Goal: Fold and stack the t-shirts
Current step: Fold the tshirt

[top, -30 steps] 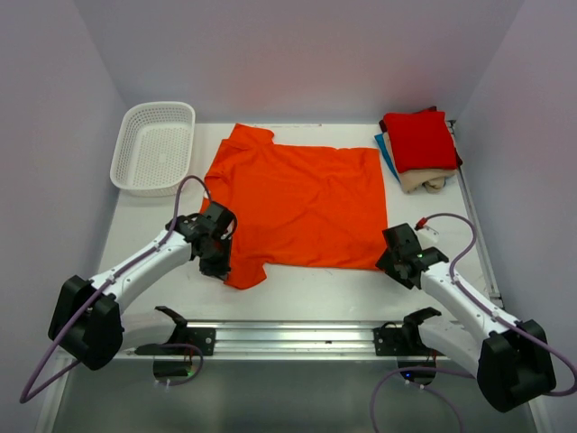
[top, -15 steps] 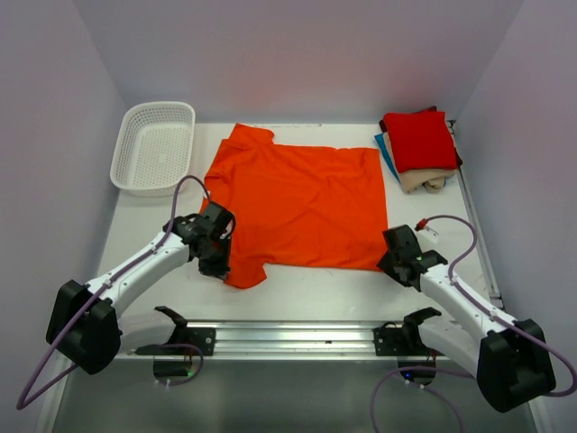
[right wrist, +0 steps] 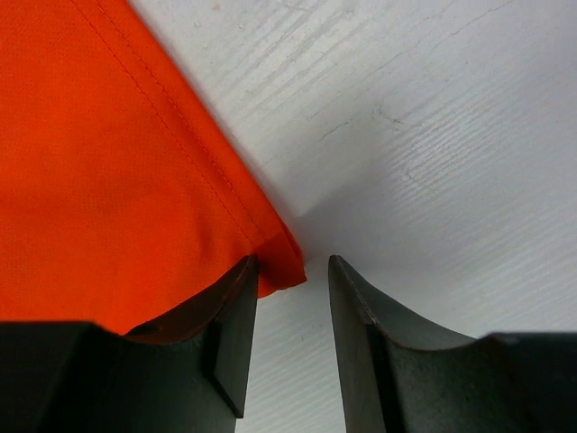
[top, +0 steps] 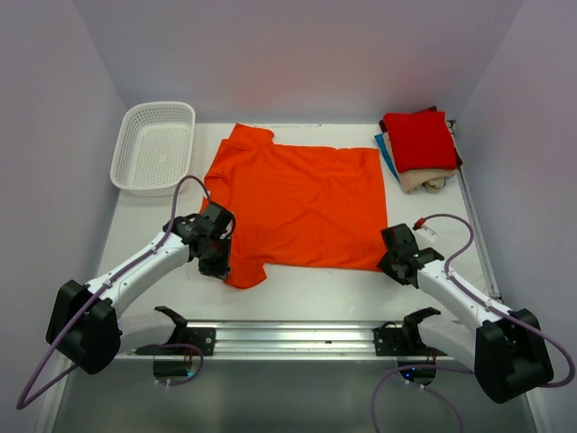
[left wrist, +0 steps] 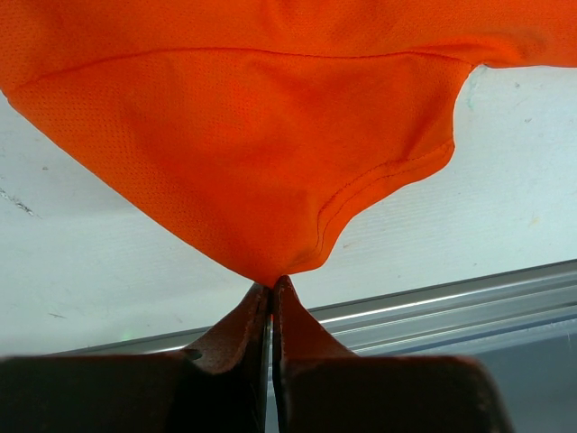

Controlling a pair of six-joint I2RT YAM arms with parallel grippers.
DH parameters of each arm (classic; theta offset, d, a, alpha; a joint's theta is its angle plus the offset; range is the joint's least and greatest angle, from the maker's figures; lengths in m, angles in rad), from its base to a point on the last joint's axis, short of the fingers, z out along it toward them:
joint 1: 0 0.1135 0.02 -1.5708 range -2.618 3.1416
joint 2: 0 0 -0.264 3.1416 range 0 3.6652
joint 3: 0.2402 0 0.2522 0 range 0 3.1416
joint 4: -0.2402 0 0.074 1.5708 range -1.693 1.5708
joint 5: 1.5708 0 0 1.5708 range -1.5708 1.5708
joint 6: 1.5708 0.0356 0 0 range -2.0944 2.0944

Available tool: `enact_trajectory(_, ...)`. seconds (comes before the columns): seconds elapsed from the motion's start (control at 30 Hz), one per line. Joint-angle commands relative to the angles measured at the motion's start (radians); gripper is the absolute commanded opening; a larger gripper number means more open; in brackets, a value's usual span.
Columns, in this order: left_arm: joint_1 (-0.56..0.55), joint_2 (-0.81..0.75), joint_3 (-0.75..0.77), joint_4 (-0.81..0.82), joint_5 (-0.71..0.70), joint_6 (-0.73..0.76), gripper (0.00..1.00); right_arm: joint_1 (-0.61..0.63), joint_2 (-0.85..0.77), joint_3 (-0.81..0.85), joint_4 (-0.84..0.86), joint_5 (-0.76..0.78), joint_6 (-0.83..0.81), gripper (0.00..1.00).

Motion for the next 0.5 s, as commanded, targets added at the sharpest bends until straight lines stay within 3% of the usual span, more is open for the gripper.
enact_trajectory(0.0, -0.009, -0.016, 0.022, -0.016, 0.011, -0.003, 0.04, -0.003, 0.025, 0.007, 0.042, -0.004, 0.013, 0.40)
enact_trajectory(0.07, -0.009, -0.021, 0.025, -0.018, 0.011, -0.003, 0.04, -0.003, 0.031, 0.004, 0.054, -0.012, 0.011, 0.29)
enact_trajectory(0.1, -0.009, -0.023, 0.028, -0.022, 0.011, -0.003, 0.03, -0.003, 0.033, 0.002, 0.054, -0.016, 0.011, 0.14)
enact_trajectory(0.17, -0.009, -0.029, 0.034, -0.024, 0.016, -0.005, 0.02, -0.003, 0.030, 0.004, 0.045, -0.024, 0.016, 0.00)
enact_trajectory(0.47, -0.009, -0.125, 0.040, 0.010, -0.045, -0.045, 0.00, -0.003, -0.160, 0.056, -0.114, 0.003, -0.025, 0.00)
